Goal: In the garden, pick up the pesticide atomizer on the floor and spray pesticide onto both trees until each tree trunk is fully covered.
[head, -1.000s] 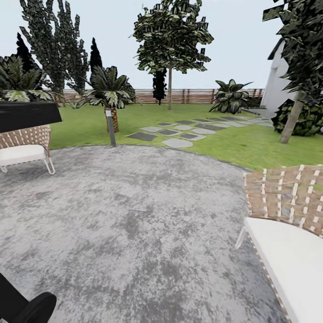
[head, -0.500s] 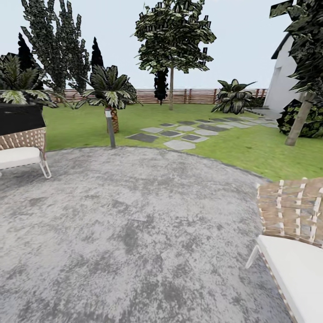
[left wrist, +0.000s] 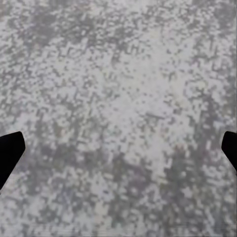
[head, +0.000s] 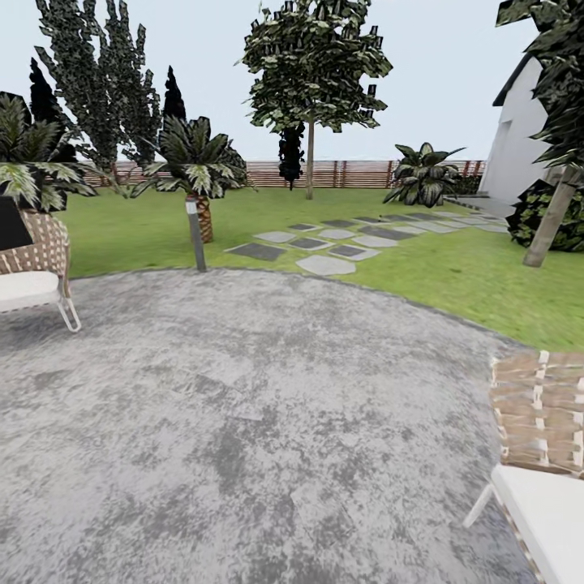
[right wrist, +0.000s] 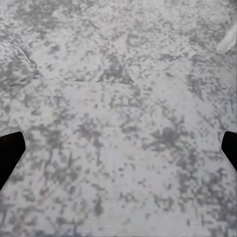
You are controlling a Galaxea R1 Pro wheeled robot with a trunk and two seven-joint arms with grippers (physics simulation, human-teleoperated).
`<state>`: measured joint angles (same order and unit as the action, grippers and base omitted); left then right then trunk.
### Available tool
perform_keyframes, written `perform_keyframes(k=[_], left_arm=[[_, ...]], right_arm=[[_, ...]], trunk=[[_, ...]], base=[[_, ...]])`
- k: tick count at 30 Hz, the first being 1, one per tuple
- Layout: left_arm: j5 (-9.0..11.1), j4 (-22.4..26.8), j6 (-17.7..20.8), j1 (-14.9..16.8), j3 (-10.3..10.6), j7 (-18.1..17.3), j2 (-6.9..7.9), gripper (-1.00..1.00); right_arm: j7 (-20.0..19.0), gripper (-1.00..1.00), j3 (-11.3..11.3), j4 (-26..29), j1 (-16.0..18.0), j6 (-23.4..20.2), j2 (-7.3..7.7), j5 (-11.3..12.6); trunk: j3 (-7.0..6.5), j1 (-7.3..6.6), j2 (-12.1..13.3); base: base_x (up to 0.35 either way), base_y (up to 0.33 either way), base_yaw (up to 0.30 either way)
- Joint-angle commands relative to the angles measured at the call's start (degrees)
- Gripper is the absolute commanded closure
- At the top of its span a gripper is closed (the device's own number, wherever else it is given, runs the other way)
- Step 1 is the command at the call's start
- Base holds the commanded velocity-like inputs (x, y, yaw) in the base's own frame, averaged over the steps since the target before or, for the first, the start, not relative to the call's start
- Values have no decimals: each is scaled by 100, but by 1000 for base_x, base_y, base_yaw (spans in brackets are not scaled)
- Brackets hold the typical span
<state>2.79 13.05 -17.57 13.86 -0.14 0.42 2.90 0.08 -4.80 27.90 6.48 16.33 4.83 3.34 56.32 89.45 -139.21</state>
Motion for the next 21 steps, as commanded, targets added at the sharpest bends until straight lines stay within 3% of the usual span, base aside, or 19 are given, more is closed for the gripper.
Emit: perform_keyframes(k=[1, 21], left_arm=[[29, -5, -18, 3, 1, 0, 0, -100], [29, -5, -18, 2, 5, -5, 0, -100]], right_arm=[[1, -100, 6, -4, 3, 20, 1, 35], [1, -100, 6, -4, 3, 20, 1, 33]], trunk=[[5, 2, -2], [5, 2, -2]], base=[[340, 0, 0], [340, 0, 0]])
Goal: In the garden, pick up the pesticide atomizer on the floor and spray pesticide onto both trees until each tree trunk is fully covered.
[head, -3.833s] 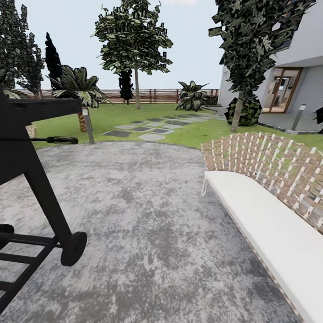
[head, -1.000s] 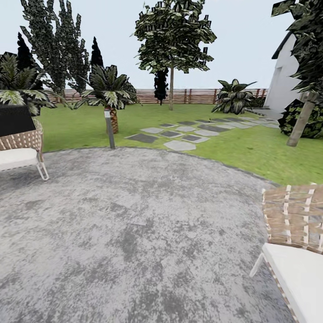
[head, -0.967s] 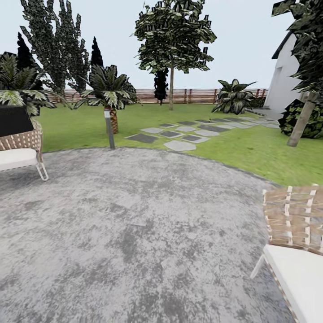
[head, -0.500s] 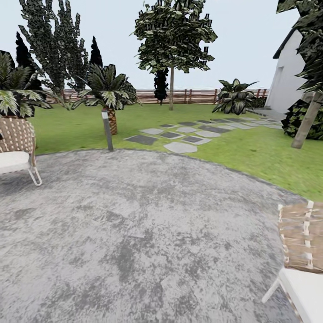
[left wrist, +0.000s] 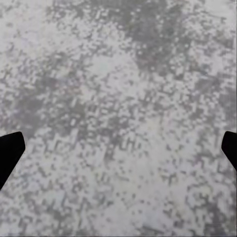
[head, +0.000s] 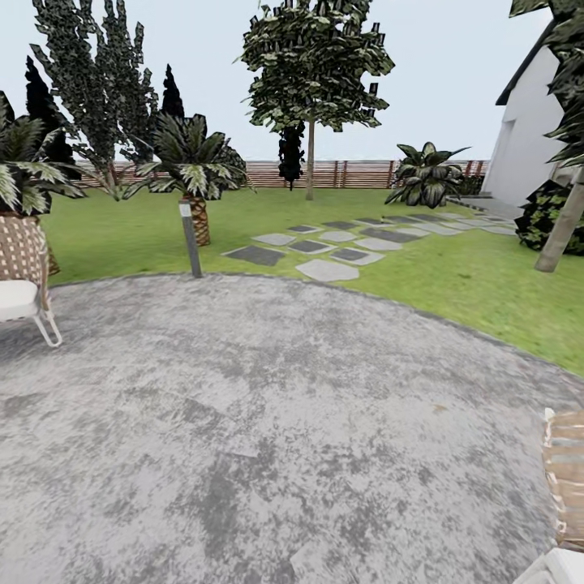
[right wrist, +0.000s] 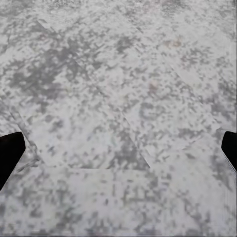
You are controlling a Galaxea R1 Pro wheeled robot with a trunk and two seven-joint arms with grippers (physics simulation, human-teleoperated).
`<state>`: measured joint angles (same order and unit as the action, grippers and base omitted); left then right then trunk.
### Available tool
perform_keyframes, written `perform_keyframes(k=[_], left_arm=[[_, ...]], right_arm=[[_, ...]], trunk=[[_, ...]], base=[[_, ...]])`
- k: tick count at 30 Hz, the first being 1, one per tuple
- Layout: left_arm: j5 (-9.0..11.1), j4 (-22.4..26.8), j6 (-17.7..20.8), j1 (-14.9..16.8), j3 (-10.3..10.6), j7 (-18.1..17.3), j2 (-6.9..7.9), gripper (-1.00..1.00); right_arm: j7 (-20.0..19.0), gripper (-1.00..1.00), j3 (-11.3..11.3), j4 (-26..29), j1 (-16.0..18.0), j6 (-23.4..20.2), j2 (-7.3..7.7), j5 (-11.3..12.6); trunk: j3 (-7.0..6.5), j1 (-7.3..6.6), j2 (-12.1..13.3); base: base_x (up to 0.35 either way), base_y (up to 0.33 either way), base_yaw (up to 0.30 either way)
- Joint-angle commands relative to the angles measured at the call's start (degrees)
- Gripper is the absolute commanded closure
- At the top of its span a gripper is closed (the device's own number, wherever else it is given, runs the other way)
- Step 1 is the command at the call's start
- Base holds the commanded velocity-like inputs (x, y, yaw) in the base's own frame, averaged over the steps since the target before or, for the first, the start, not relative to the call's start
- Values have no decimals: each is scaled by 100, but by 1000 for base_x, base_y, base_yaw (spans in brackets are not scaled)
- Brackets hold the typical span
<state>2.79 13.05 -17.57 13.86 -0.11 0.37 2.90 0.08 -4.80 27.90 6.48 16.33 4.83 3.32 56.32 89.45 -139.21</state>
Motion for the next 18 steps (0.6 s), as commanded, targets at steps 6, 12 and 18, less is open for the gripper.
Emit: perform_keyframes(k=[6, 12, 18], left_arm=[[29, -5, -18, 4, 2, -1, 0, -100], [29, -5, -18, 3, 2, 0, 0, -100], [29, -5, -18, 3, 2, 1, 0, -100]], right_arm=[[1, -100, 6, -4, 3, 20, 1, 34], [1, -100, 6, -4, 3, 20, 1, 35], [1, -100, 6, -4, 3, 20, 1, 31]], trunk=[[5, 2, -2], [5, 2, -2], [5, 2, -2]], base=[[340, 0, 0], [340, 0, 0], [340, 0, 0]])
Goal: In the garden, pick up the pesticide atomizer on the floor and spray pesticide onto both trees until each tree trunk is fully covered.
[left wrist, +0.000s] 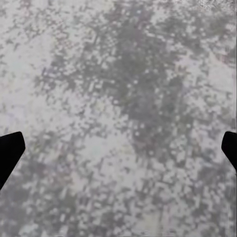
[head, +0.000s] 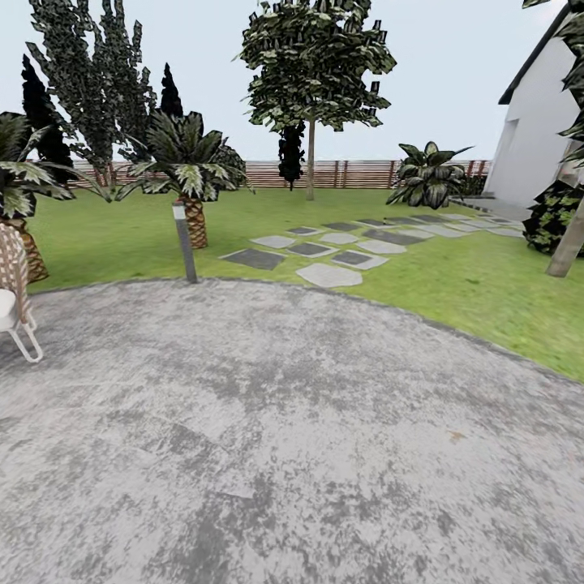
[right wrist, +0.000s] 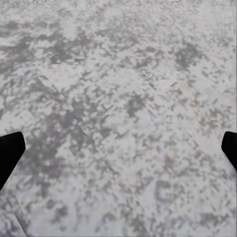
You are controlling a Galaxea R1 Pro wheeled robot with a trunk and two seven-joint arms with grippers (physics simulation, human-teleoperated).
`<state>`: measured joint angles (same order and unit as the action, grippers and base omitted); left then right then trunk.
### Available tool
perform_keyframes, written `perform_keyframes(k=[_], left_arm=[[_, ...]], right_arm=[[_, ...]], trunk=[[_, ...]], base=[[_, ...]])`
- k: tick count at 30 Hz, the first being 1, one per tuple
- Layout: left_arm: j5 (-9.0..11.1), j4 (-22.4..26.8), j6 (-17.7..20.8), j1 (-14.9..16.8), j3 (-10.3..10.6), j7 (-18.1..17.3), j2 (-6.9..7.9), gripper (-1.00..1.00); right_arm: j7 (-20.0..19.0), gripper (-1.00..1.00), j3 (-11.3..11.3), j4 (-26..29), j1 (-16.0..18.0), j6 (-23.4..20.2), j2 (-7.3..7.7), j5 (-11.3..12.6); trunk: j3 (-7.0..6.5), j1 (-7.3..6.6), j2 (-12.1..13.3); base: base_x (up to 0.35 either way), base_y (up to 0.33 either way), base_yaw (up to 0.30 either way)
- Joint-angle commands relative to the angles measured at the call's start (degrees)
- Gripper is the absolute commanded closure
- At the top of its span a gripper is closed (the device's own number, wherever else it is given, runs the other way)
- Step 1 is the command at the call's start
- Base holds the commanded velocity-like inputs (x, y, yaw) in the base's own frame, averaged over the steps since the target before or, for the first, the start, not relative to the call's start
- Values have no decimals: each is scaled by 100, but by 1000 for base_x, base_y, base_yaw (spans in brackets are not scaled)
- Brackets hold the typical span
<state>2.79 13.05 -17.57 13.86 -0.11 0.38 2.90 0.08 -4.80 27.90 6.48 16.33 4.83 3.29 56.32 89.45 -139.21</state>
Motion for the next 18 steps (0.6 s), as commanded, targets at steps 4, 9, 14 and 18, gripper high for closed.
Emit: perform_keyframes(k=[4, 9, 14, 18], left_arm=[[29, -5, -18, 3, 2, -2, 0, -100], [29, -5, -18, 3, 2, -1, 0, -100], [29, -5, -18, 5, 2, -2, 0, -100], [29, -5, -18, 3, 2, -2, 0, -100]], right_arm=[[1, -100, 5, -4, 3, 20, 1, 34], [1, -100, 5, -4, 3, 20, 1, 37], [1, -100, 5, -4, 3, 12, 1, 32], [1, -100, 5, -4, 3, 11, 1, 31]], trunk=[[5, 2, -2], [5, 2, -2], [5, 2, -2], [6, 2, -2]], base=[[340, 0, 0], [340, 0, 0], [340, 0, 0], [340, 0, 0]])
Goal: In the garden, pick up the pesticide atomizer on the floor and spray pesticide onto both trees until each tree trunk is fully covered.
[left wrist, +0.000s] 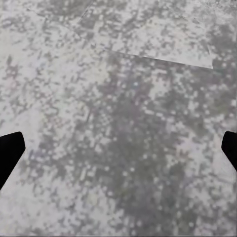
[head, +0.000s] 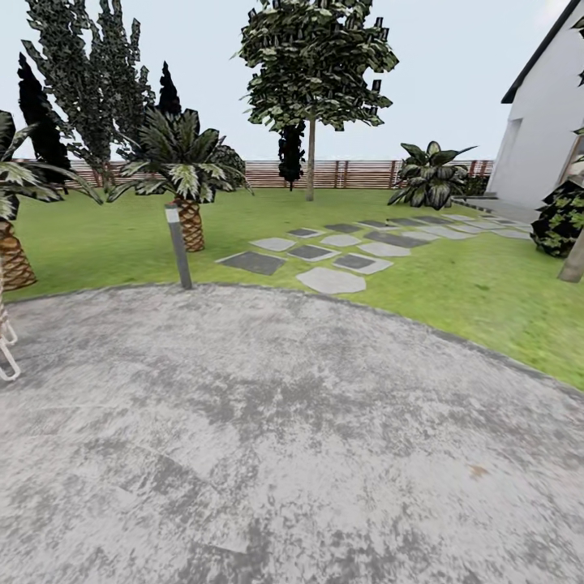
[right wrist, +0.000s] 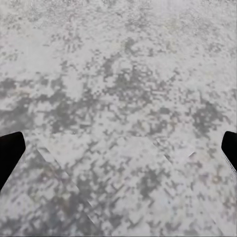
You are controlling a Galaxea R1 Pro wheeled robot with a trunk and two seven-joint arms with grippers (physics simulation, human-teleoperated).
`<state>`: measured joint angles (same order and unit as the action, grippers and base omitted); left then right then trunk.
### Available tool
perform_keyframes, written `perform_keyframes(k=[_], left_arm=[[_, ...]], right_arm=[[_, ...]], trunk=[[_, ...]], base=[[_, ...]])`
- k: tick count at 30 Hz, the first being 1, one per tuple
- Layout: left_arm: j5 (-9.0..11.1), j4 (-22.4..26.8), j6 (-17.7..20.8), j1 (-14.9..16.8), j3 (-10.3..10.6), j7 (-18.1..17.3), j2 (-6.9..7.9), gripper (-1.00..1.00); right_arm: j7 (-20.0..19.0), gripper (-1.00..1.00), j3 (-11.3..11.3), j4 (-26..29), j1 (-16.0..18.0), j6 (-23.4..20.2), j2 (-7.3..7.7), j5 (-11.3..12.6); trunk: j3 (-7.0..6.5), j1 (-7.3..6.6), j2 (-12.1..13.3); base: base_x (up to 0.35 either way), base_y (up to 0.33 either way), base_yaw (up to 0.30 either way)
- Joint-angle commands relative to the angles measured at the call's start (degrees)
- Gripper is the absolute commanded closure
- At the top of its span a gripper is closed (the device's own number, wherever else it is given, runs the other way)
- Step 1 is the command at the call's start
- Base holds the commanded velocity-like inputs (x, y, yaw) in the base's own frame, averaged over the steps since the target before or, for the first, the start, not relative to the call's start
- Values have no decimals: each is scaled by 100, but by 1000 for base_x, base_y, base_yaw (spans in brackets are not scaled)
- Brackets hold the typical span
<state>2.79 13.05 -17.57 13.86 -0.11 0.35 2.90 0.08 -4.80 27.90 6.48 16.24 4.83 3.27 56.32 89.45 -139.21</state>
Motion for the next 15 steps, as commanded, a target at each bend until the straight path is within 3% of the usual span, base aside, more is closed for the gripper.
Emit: perform_keyframes(k=[1, 15], left_arm=[[29, -5, -18, 3, 2, 0, 0, -100], [29, -5, -18, 3, 2, 0, -1, -100]], right_arm=[[1, -100, 5, -4, 3, 19, 1, 34], [1, -100, 5, -4, 3, 19, 1, 34]], trunk=[[6, 2, -2], [30, 2, -2]], base=[[340, 0, 0], [340, 0, 0]])
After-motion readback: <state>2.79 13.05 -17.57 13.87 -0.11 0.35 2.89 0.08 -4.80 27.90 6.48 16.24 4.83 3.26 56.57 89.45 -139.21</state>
